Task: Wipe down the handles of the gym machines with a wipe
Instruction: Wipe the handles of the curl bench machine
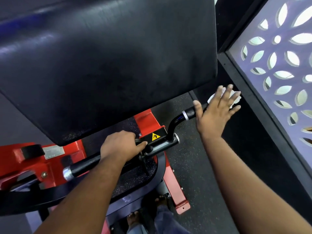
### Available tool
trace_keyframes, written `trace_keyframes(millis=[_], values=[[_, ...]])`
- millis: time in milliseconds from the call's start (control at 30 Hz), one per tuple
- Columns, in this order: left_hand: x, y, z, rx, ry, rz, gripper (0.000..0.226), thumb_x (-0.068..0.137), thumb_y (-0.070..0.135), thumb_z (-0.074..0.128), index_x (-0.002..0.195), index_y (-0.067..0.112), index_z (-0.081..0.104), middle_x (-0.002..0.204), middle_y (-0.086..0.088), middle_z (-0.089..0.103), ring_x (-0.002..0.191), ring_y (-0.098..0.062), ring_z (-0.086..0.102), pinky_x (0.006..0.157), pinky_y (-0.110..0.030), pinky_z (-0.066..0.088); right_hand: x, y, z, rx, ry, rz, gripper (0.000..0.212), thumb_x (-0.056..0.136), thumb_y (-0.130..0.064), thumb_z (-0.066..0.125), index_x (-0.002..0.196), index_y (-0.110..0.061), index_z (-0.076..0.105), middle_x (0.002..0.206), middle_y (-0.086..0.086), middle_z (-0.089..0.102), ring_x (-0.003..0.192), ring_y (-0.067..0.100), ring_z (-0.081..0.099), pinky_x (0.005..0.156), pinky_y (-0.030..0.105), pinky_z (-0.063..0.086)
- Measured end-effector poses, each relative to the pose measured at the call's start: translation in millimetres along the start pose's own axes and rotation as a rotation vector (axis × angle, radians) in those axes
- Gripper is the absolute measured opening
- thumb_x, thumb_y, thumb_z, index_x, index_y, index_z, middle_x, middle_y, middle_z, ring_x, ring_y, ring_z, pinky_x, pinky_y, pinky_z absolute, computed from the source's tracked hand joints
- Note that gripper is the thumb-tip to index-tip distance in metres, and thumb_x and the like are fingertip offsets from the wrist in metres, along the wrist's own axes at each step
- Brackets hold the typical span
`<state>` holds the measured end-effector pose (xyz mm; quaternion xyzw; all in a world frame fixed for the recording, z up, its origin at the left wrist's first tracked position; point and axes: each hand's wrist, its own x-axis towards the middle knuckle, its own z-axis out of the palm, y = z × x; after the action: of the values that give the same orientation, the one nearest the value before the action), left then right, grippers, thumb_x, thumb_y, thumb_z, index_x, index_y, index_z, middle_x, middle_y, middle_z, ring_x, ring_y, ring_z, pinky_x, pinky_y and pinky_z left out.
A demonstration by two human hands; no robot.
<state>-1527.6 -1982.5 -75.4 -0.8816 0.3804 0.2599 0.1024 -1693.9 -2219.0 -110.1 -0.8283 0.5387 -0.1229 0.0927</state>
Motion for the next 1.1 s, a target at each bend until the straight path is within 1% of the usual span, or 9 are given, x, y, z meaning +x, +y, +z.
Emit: trace_keyframes(millis=[67, 167, 333, 467, 633, 767, 933, 1033, 1100], values=[[-0.1, -0.6, 0.4, -0.006, 0.003, 0.004, 0.054, 0.089, 0.077, 0.046, 0.085, 0.028, 0.066, 0.075, 0.008, 0.057, 0.073, -0.021, 0.053, 0.063, -0.034, 0.044, -5.6, 11.6, -3.9, -0.167, -0.093, -0.280, 0.096, 0.088, -0.083, 0.031, 0.149, -0.010, 0.037, 0.165, 0.014, 0.021, 0.154, 0.040, 0.002, 0.116, 0.066, -0.009], [-0.2, -0.6, 1.1, 0.001, 0.005, 0.009, 0.054, 0.090, 0.077, 0.046, 0.087, 0.027, 0.067, 0.078, 0.007, 0.060, 0.074, -0.020, 0.054, 0.063, -0.033, 0.045, -6.7, 26.6, -8.4, -0.376, -0.157, -0.695, 0.099, 0.084, -0.088, 0.026, 0.138, -0.009, 0.051, 0.147, 0.014, 0.049, 0.150, 0.035, 0.028, 0.115, 0.074, 0.007], [-0.9, -2.9, 4.8, -0.001, 0.030, 0.017, 0.055, 0.087, 0.078, 0.048, 0.089, 0.028, 0.069, 0.079, 0.007, 0.057, 0.078, -0.022, 0.057, 0.064, -0.034, 0.044, 18.0, 34.8, -28.0, -0.484, -0.156, -0.530, 0.098, 0.078, -0.083, 0.045, 0.137, -0.004, 0.045, 0.142, 0.018, 0.046, 0.147, 0.036, 0.028, 0.115, 0.070, -0.006], [-3.2, -6.8, 4.9, 0.009, 0.049, 0.057, 0.057, 0.088, 0.079, 0.048, 0.097, 0.026, 0.067, 0.099, 0.001, 0.068, 0.095, -0.026, 0.066, 0.068, -0.035, 0.043, -10.7, 17.9, -20.2, -0.405, -0.137, -0.778, 0.058, 0.095, -0.014, 0.058, 0.148, -0.003, 0.037, 0.146, 0.019, 0.043, 0.148, 0.038, 0.026, 0.121, 0.064, 0.010], [-34.2, -31.2, 6.1, 0.021, 0.207, 0.143, 0.052, 0.099, 0.068, 0.039, 0.123, 0.025, 0.052, 0.124, 0.001, 0.059, 0.112, -0.026, 0.062, 0.080, -0.042, 0.048, -17.4, 3.7, -36.7, -0.100, -0.311, -0.767, 0.061, 0.088, 0.006, 0.047, 0.146, -0.009, 0.049, 0.152, 0.011, 0.047, 0.148, 0.031, 0.034, 0.124, 0.048, 0.016], [-85.0, -86.7, 20.5, -0.018, 0.368, 0.023, 0.052, 0.101, 0.056, 0.037, 0.139, 0.023, 0.053, 0.135, -0.001, 0.056, 0.119, -0.027, 0.058, 0.093, -0.047, 0.048, -75.2, -43.5, -40.0, 0.389, -0.320, -0.585, 0.060, 0.084, 0.015, 0.047, 0.139, -0.007, 0.058, 0.149, 0.013, 0.052, 0.142, 0.027, 0.044, 0.122, 0.033, 0.026], [-133.7, -150.2, 56.4, -0.041, 0.415, -0.013, 0.047, 0.105, 0.040, 0.038, 0.147, 0.021, 0.052, 0.137, -0.001, 0.061, 0.117, -0.027, 0.063, 0.092, -0.049, 0.047, -162.1, -145.9, -3.9, 0.576, -0.435, -0.582, 0.051, 0.090, -0.004, 0.042, 0.137, -0.012, 0.060, 0.145, 0.008, 0.056, 0.140, 0.024, 0.046, 0.121, 0.048, 0.029], [-139.7, -161.8, 56.6, -0.048, 0.399, 0.010, 0.049, 0.103, 0.034, 0.046, 0.152, 0.023, 0.049, 0.141, 0.002, 0.062, 0.121, -0.023, 0.063, 0.098, -0.052, 0.044, -215.7, -189.6, 17.8, 0.292, -0.424, -0.688, 0.046, 0.099, -0.032, 0.038, 0.140, -0.018, 0.055, 0.144, 0.000, 0.054, 0.146, 0.024, 0.036, 0.120, 0.066, 0.014], [-138.0, -162.0, 54.2, -0.086, 0.381, 0.027, 0.048, 0.105, 0.030, 0.048, 0.152, 0.023, 0.049, 0.145, 0.004, 0.061, 0.127, -0.021, 0.060, 0.103, -0.051, 0.039, -234.6, -201.7, 22.1, 0.222, -0.407, -0.782, 0.054, 0.099, -0.043, 0.036, 0.144, -0.017, 0.050, 0.145, -0.001, 0.051, 0.147, 0.023, 0.031, 0.120, 0.064, 0.001]])
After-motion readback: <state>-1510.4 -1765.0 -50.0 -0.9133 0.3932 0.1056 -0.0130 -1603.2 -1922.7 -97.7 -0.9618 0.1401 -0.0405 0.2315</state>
